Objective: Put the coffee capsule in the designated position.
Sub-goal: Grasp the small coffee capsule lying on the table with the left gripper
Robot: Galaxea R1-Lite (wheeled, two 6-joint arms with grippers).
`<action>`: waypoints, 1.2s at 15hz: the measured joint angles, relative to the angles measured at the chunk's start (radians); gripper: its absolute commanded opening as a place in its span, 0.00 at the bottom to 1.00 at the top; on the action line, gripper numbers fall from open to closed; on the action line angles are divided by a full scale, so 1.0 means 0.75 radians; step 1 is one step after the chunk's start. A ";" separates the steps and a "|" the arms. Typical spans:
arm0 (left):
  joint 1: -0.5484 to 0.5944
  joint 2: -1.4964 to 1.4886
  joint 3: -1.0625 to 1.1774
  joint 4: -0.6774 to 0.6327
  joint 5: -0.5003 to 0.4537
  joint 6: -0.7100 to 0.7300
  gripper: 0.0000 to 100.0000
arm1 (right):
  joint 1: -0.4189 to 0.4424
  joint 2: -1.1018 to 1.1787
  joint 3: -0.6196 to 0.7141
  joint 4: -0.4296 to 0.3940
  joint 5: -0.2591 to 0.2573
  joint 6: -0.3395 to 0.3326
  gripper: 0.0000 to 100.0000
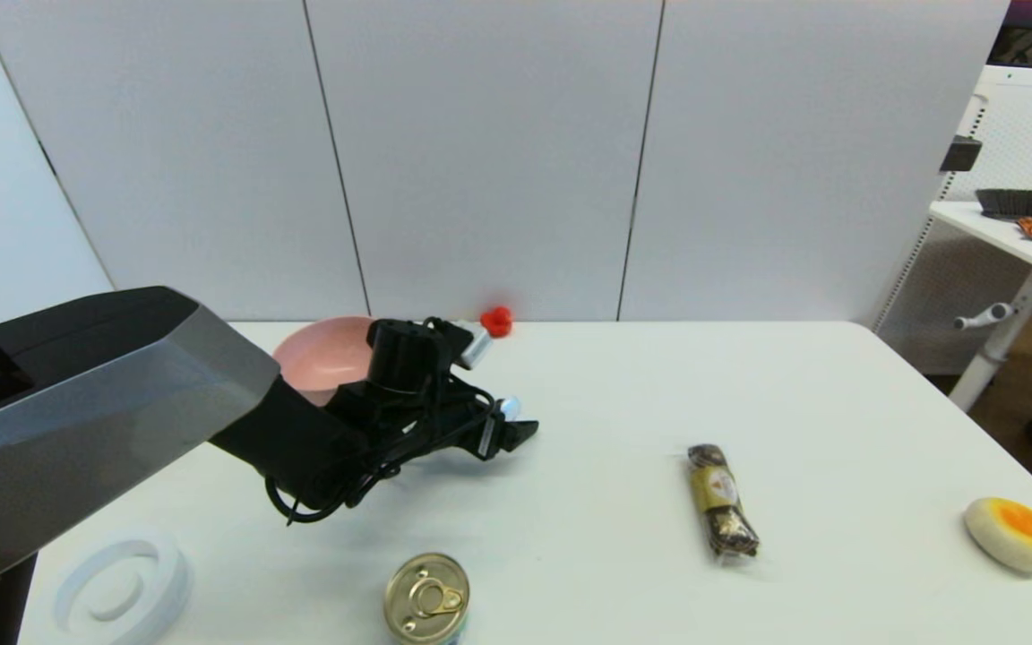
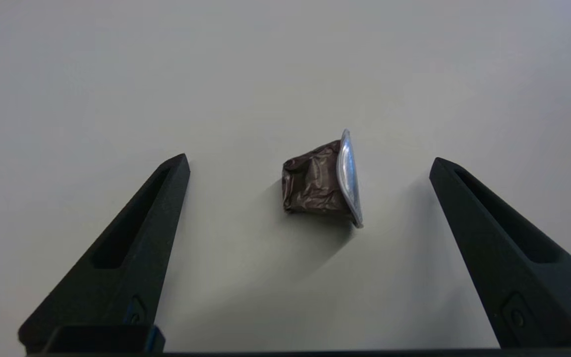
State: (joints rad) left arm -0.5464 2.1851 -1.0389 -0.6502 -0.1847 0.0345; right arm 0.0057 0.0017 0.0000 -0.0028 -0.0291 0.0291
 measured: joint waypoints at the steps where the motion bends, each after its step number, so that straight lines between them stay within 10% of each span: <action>1: 0.003 -0.007 0.013 0.001 0.000 0.001 1.00 | 0.000 0.000 0.000 0.000 0.000 0.000 1.00; 18: 0.005 -0.022 0.033 0.032 0.003 0.018 1.00 | 0.000 0.000 0.000 0.000 0.001 -0.001 1.00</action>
State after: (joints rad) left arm -0.5430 2.1687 -1.0140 -0.6264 -0.1828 0.0481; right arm 0.0057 0.0017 0.0000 -0.0028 -0.0287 0.0287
